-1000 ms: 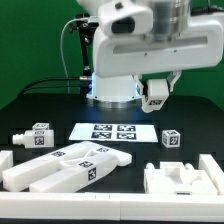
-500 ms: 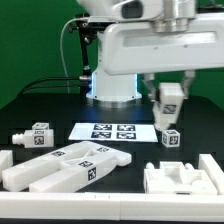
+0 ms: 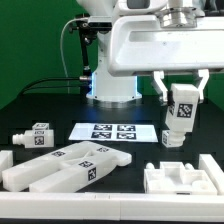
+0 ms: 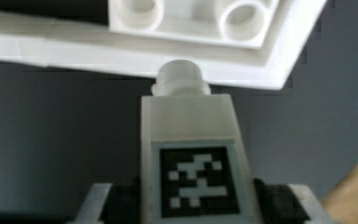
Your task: Assemble chair
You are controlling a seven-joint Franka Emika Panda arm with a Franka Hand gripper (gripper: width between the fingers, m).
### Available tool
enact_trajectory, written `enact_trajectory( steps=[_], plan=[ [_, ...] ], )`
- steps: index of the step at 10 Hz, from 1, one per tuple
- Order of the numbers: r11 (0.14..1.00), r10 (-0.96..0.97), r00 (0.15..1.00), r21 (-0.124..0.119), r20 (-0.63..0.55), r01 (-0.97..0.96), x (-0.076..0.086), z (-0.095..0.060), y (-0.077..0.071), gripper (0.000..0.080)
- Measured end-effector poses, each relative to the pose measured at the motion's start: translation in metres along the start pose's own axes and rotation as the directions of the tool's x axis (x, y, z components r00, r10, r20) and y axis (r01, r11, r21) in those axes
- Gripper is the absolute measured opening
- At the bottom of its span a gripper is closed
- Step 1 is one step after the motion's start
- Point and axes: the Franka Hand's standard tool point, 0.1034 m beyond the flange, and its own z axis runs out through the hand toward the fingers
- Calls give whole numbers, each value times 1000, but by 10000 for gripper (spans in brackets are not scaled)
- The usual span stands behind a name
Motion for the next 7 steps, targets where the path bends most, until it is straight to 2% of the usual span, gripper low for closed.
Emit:
enact_trajectory(
  steps=[2, 4, 7],
  plan=[
    [1000, 22, 999, 20, 34, -23, -8, 16, -13, 286],
    [998, 45, 998, 49, 46, -47, -13, 35, -38, 286],
    [998, 43, 998, 50, 46, -45, -15, 36, -39, 286]
  ],
)
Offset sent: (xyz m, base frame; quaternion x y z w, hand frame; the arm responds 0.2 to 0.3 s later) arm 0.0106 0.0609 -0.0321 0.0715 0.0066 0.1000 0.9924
